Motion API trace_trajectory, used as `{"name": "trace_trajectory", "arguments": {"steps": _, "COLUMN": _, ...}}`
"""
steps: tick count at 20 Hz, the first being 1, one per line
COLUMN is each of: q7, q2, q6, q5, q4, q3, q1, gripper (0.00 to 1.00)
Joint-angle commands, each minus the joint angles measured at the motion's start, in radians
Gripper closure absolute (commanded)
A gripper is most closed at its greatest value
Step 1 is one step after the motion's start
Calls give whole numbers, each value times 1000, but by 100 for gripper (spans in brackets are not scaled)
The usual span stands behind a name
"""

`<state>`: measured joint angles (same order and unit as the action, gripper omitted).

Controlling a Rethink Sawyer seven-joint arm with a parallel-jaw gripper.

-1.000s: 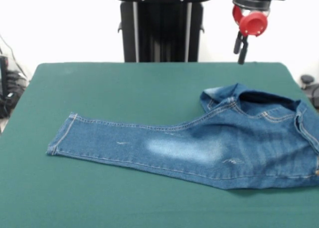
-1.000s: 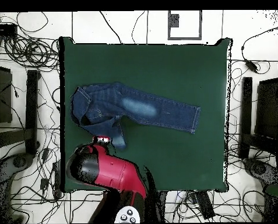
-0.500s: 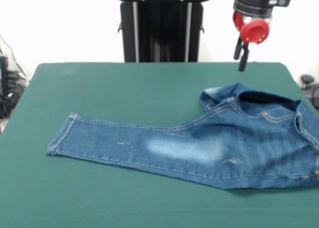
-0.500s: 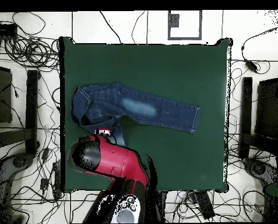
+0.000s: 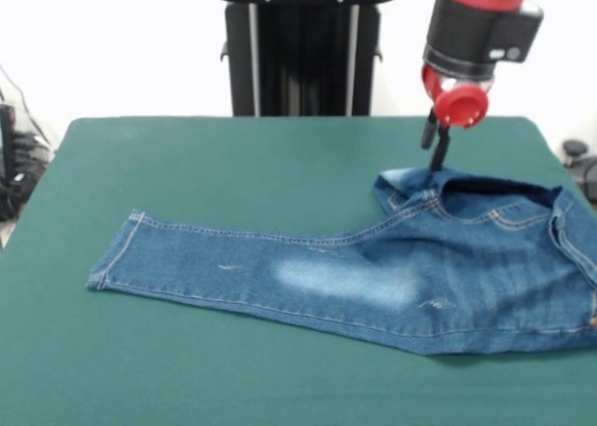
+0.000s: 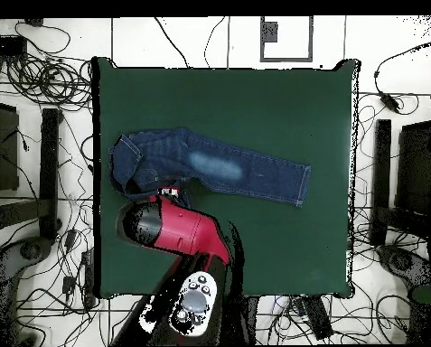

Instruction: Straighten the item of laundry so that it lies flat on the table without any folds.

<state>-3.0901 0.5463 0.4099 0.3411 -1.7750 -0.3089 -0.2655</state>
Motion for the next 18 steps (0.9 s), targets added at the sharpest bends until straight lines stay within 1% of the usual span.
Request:
{"name": "trace_trajectory", "arguments": {"steps": 1, "q7": -65, "q2": -130, "q6": 17, "q5": -7, "q4": 84, "q3": 52, "q1": -5, "gripper": 0}}
{"name": "trace_trajectory", "arguments": {"steps": 5, "q7": -52, "q2": -151, "q6": -16, "q5": -10, "q4": 84, "q3": 59, "q1": 11, "gripper": 0}}
{"name": "trace_trajectory", "arguments": {"steps": 18, "q7": -28, "q2": -140, "q6": -8, "q5": -20, "q4": 78, "q3": 57, "q1": 30, "gripper": 0}}
